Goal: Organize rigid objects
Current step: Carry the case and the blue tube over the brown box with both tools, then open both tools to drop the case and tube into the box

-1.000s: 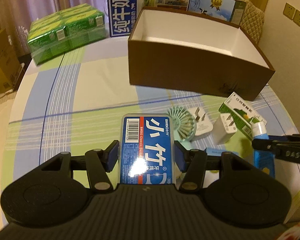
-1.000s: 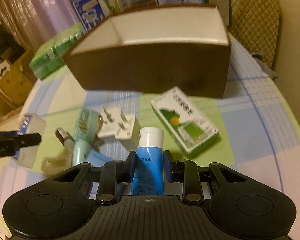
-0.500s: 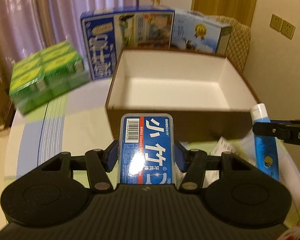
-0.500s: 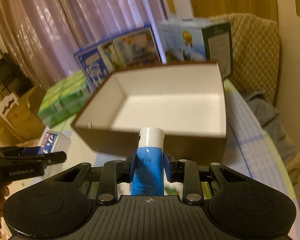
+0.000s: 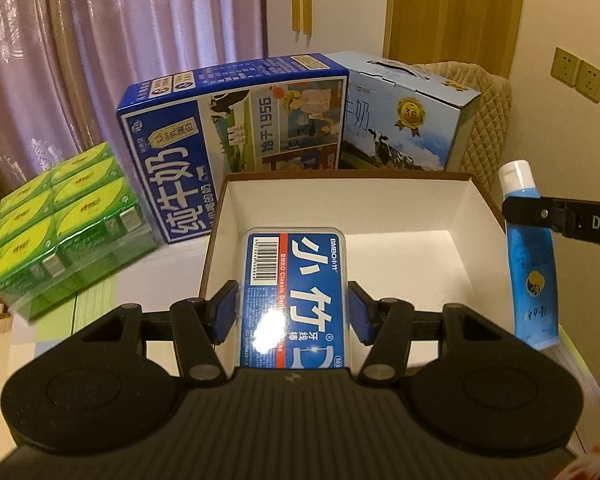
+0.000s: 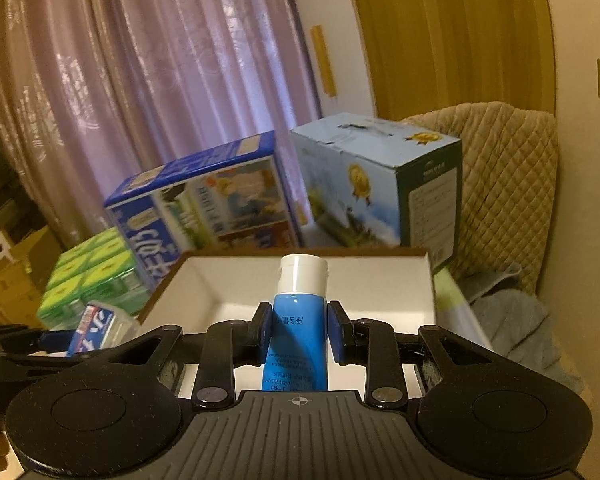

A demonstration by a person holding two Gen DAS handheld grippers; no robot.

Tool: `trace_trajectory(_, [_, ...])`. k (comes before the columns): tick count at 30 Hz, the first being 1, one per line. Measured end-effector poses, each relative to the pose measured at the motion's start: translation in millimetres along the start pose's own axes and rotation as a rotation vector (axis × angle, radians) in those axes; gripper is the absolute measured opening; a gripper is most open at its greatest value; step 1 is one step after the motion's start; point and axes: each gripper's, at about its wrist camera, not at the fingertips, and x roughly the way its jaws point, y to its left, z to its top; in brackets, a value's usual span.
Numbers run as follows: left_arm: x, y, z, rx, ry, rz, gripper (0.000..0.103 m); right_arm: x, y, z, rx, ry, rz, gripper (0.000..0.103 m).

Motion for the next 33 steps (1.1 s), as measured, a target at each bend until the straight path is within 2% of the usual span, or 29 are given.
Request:
trace_trajectory(12, [52.9, -5.7, 17.4, 0.021, 0.037, 0.025, 0.053, 59.4, -23.4, 4.2, -0.022, 0.031, -0.072, 0.026])
trace_trajectory(20, [83.7, -6.2, 10.9, 0.025, 0.093, 0.036, 0.053, 98.4, -31.0, -21.5, -0.035, 0.147, -0.122, 0.026])
trace_trajectory(26, [98.7, -5.1, 4.6, 0.026, 0.133, 0.039, 0.053, 113.1, -32.0, -38.6, -0.051, 0.269, -0.157, 0.027])
trace_trajectory(28, [102.3, -4.5, 3.5, 0.028, 0.143, 0.040, 0.053, 112.0, -32.3, -40.3, -0.055, 0.278, -0.155, 0.034])
trace_trajectory(30, [105.2, -4.0, 2.2, 0.032, 0.152, 0.043, 0.053, 109.0, -33.3, -40.6, -0.050, 0.276, -0.141, 0.046])
trace_trajectory(33, [108.6, -3.3, 1.8, 0.035, 0.162, 0.039, 0.053, 102.7, -34.8, -40.5, -0.042, 0.273, -0.119, 0.048])
